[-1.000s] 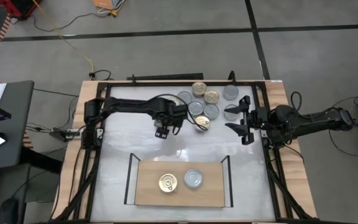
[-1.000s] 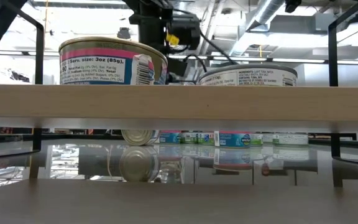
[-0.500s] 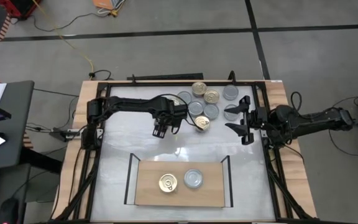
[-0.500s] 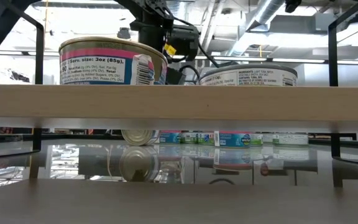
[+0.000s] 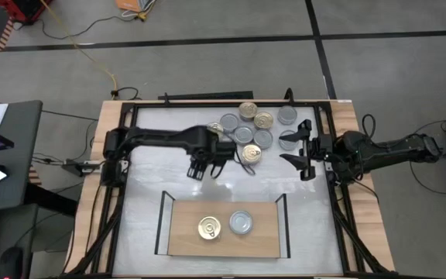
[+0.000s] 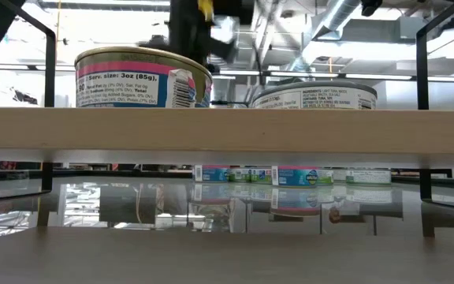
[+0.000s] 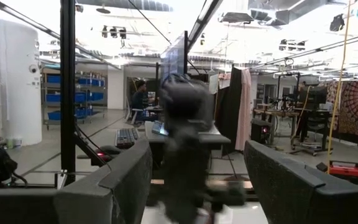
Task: Stack canned seafood by type on shelf
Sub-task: Stack the blue tuna can on top of the blue tuna can on the shelf
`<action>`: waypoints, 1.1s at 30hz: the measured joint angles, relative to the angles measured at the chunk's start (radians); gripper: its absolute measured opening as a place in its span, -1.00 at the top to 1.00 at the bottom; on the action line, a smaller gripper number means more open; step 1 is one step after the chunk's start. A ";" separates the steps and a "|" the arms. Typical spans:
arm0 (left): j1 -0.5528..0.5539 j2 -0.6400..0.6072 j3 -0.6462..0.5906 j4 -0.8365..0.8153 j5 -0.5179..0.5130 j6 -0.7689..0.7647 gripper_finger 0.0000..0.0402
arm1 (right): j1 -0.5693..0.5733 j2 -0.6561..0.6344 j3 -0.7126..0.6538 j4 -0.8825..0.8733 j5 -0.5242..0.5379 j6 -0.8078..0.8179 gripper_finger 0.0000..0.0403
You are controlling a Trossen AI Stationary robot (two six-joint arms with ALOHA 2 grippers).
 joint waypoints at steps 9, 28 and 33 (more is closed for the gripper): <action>-0.286 -0.069 0.014 0.016 -0.075 -0.151 0.07 | 0.000 -0.045 0.000 -0.005 0.003 -0.018 -0.40; -0.614 -0.060 -0.026 0.407 -0.306 -0.027 0.07 | -0.003 -0.030 0.000 -0.003 0.003 -0.011 -0.40; -0.640 -0.058 -0.139 0.531 -0.362 0.039 0.07 | -0.003 -0.030 0.000 -0.004 0.003 -0.011 -0.40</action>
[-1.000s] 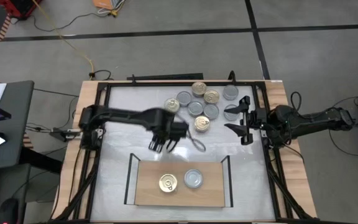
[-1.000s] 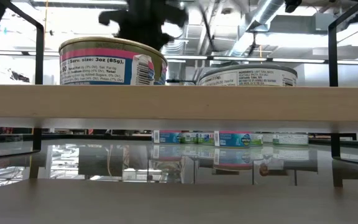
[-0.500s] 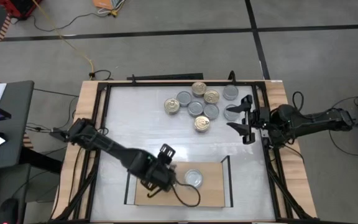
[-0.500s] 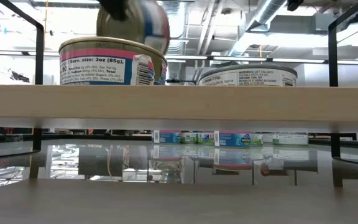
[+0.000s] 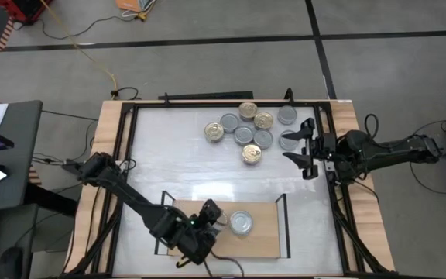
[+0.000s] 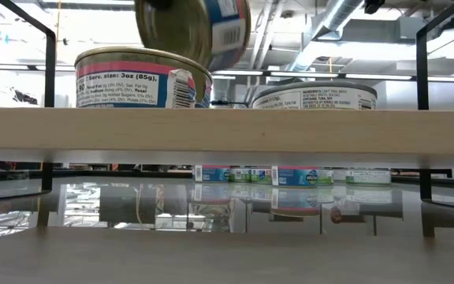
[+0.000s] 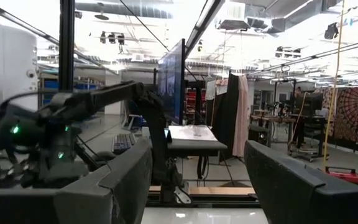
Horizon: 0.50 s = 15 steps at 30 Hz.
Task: Stack canned seafood by type on shelf
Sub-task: Stack the blue tuna can on top of the blue tuna can on the shelf
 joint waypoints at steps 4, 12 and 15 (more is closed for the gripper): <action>-0.019 -0.002 -0.083 0.049 -0.092 0.028 0.07 | 0.000 0.000 0.000 -0.001 0.000 0.000 -0.40; -0.051 -0.004 -0.122 0.082 -0.084 -0.027 -0.02 | -0.012 0.000 0.000 0.000 0.000 0.004 -0.40; -0.058 0.001 -0.125 0.077 0.028 -0.065 -0.13 | -0.012 0.000 0.000 -0.001 0.000 0.014 -0.40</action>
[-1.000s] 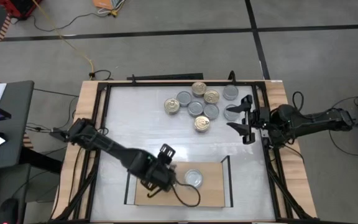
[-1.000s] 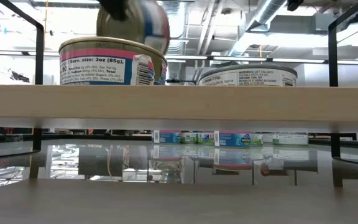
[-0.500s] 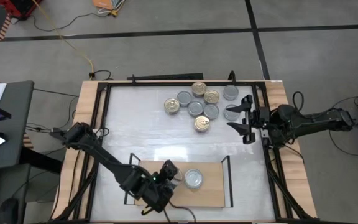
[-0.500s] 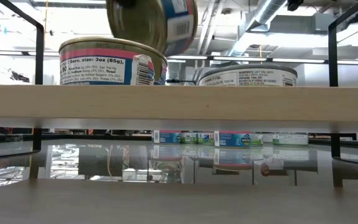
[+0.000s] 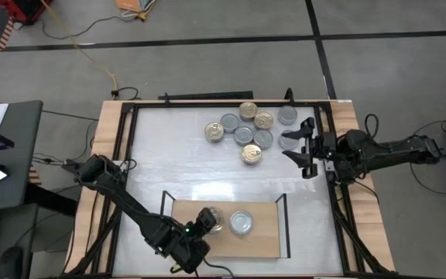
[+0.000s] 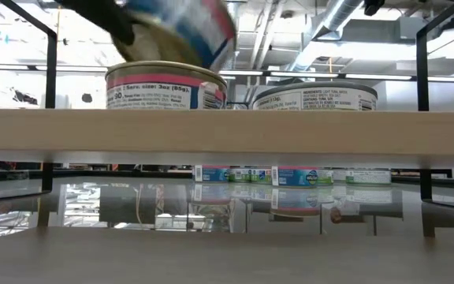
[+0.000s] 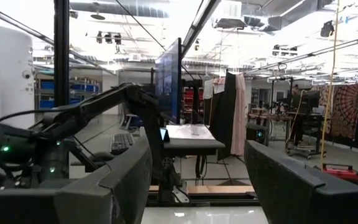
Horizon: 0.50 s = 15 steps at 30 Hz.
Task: Stack canned seafood by type on shelf
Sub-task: Stack the blue tuna can on top of the blue tuna can on the shelf
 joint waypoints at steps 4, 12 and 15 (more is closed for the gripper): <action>0.001 -0.003 0.001 0.002 0.059 -0.031 -0.21 | 0.000 0.000 0.000 0.000 0.000 0.000 -0.40; 0.005 -0.001 0.001 0.000 0.063 -0.070 -0.32 | 0.000 0.000 0.000 0.000 0.000 0.005 -0.40; 0.012 -0.001 0.004 -0.001 0.071 -0.095 -0.38 | 0.000 0.000 0.000 0.001 0.000 0.004 -0.40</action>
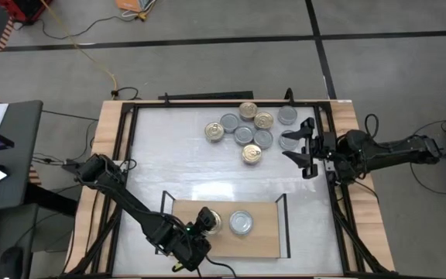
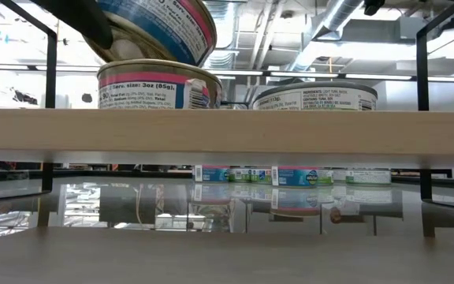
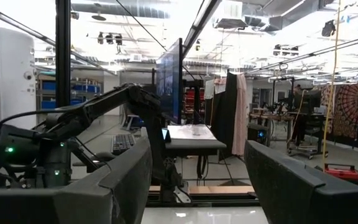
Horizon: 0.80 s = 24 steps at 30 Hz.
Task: Stack canned seafood by type on shelf
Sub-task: Stack the blue tuna can on top of the blue tuna can on the shelf
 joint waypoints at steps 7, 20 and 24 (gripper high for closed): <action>0.022 0.002 0.015 0.027 0.049 -0.035 -0.54 | 0.000 0.000 0.000 0.000 0.000 0.000 -0.40; 0.051 0.002 0.012 0.105 0.026 0.067 -0.58 | 0.000 0.000 0.000 0.000 0.000 0.001 -0.40; 0.056 0.002 0.017 0.089 0.057 0.041 -0.58 | 0.000 0.000 0.000 0.000 0.000 0.000 -0.40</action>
